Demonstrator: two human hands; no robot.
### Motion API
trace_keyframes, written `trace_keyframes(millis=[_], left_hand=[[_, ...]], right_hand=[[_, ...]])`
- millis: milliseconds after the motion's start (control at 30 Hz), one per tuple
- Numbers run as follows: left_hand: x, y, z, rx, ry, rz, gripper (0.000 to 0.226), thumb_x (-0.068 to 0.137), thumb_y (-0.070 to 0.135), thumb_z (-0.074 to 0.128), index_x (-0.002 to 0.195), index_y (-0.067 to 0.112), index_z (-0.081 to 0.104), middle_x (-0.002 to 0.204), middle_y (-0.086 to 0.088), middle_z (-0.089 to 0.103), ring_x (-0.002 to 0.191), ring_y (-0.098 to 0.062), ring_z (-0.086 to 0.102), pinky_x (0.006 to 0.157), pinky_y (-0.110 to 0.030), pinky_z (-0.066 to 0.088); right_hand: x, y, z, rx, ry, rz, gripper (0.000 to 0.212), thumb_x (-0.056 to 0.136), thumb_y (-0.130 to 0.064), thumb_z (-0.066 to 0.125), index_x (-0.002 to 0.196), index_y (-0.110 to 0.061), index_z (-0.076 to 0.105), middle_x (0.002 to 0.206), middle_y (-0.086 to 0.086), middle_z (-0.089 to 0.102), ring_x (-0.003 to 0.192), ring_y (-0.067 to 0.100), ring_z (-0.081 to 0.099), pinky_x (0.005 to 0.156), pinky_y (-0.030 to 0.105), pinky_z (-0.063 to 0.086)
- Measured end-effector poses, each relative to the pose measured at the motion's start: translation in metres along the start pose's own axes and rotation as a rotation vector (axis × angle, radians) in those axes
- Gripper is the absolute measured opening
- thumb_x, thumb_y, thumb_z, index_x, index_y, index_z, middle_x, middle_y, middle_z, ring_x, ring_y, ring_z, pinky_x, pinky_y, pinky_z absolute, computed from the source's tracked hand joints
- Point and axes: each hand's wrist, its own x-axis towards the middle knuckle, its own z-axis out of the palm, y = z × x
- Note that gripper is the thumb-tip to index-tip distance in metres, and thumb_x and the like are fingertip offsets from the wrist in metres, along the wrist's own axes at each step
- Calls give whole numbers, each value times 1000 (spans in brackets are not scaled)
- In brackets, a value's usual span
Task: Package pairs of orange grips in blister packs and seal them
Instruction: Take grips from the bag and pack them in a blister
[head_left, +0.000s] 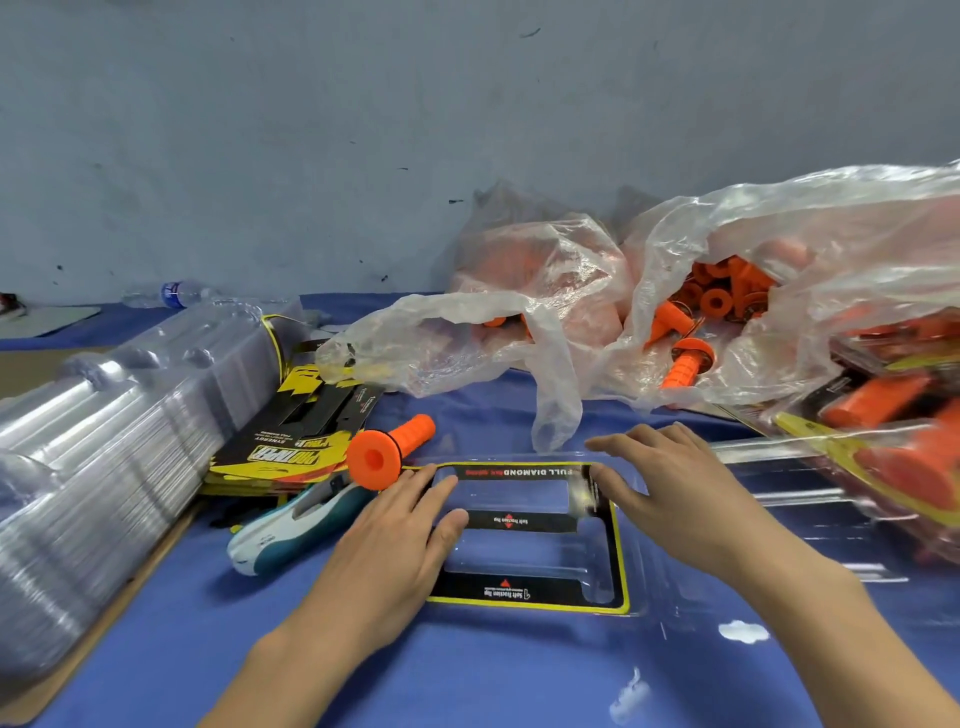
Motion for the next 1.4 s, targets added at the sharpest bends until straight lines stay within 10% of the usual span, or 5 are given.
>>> trace_keyframes(millis=[500,667,1033,1400], left_hand=[[-3,18,-3,-216,143,-21,56,96,60,22,142,37,44,154,20,30,142,2,23,110,-23,27],[4,8,-20,74,549,43,25,100,35,48,114,20,65,112,0,56,97,-23,53,83,-40,46],[21,-10,-17,241,439,-181,45,87,37,67,127,17,59,119,-13,53,103,-33,56,82,-47,49],[-29,52,-1,-23,299,470,29,97,43,51,119,29,63,126,5,56,119,-16,53,100,-32,41]], right_hand=[[2,5,7,-66,10,16,42,101,-37,41,143,-37,40,134,-12,49,121,14,42,112,30,19],[3,5,8,-65,45,10,41,100,-35,43,141,-37,44,131,-11,51,119,16,42,107,28,20],[0,6,9,-38,79,-41,29,99,-37,44,123,-48,58,116,-16,52,106,13,40,96,22,21],[-5,17,5,-31,55,-39,27,98,-39,47,120,-45,60,117,-14,52,109,15,42,98,25,23]])
